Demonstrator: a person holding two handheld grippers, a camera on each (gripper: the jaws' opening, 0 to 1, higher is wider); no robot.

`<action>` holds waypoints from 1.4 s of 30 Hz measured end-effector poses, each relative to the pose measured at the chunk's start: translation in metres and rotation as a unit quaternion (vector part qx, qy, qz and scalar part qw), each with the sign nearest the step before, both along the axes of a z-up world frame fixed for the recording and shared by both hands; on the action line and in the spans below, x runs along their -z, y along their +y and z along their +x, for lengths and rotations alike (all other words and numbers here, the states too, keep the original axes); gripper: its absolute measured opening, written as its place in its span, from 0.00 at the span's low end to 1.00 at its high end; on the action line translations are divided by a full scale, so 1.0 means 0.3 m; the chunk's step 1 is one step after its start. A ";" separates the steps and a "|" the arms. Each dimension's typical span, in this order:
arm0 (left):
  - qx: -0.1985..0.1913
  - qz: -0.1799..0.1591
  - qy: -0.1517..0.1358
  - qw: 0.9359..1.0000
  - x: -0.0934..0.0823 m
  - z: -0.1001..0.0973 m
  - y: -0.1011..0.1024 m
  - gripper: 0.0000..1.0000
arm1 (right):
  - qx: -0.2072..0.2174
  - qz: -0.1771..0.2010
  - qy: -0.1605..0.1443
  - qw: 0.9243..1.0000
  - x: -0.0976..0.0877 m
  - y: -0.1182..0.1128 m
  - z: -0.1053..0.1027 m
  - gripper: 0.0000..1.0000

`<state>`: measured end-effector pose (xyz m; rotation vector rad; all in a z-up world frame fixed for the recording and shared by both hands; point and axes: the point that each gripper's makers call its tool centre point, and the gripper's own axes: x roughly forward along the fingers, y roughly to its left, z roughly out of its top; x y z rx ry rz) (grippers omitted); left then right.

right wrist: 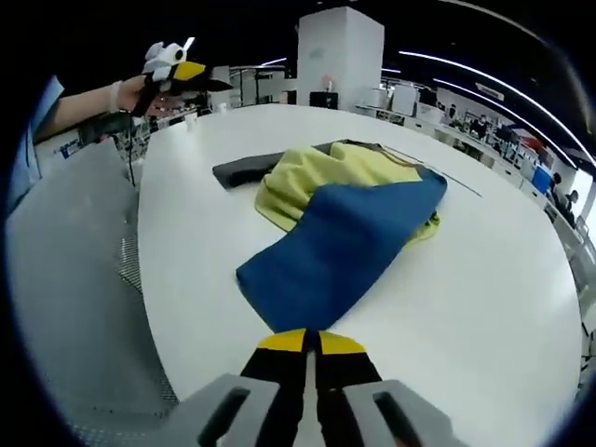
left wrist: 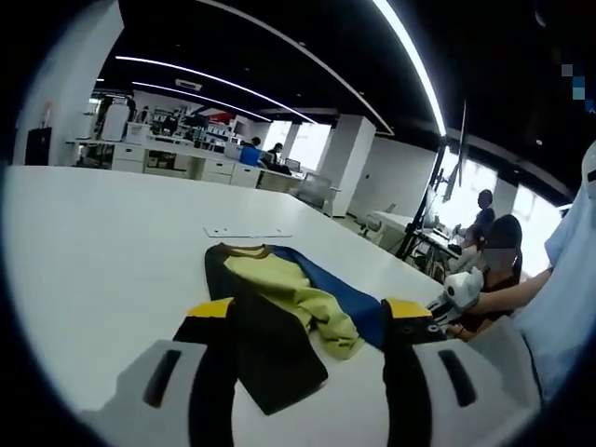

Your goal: Fold the garment on the visible template until the final outline fits inside the template.

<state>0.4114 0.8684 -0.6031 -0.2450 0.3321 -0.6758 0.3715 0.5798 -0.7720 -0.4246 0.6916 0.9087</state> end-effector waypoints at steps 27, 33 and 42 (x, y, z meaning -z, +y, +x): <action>-0.001 0.006 -0.008 1.000 -0.026 0.004 0.008 0.59 | 0.079 -0.032 -0.036 0.996 -0.275 -0.378 0.277 0.00; -0.005 0.007 -0.006 1.000 -0.023 0.008 0.010 0.58 | 0.092 -0.058 -0.036 0.993 -0.284 -0.466 0.322 0.00; -0.009 0.010 -0.003 1.000 -0.022 0.010 0.015 0.58 | 0.122 -0.087 -0.021 0.988 -0.264 -0.610 0.401 0.00</action>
